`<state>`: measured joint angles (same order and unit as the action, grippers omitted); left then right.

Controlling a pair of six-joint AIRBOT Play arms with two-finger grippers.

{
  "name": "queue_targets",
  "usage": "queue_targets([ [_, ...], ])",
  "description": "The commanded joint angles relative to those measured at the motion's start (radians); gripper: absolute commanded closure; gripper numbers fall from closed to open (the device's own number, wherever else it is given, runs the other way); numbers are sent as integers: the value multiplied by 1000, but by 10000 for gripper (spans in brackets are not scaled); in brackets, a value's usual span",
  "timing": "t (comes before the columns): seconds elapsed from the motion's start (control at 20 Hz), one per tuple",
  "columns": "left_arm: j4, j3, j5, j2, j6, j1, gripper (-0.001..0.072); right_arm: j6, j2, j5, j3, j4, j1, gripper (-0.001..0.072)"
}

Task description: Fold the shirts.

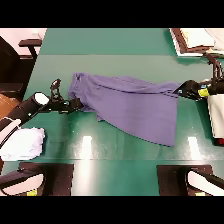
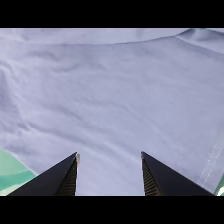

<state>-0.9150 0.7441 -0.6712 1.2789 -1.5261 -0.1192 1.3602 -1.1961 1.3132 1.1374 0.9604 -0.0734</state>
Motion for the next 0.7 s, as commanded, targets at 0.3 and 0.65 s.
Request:
queue_targets([
  [0.3,10,-1,58,5,-41,-21,682,0,3,15,-3,2,5,260],
  [0.65,-298,139,-185,-239,-27,5,682,27,118,150,-208,179,-169,259],
])
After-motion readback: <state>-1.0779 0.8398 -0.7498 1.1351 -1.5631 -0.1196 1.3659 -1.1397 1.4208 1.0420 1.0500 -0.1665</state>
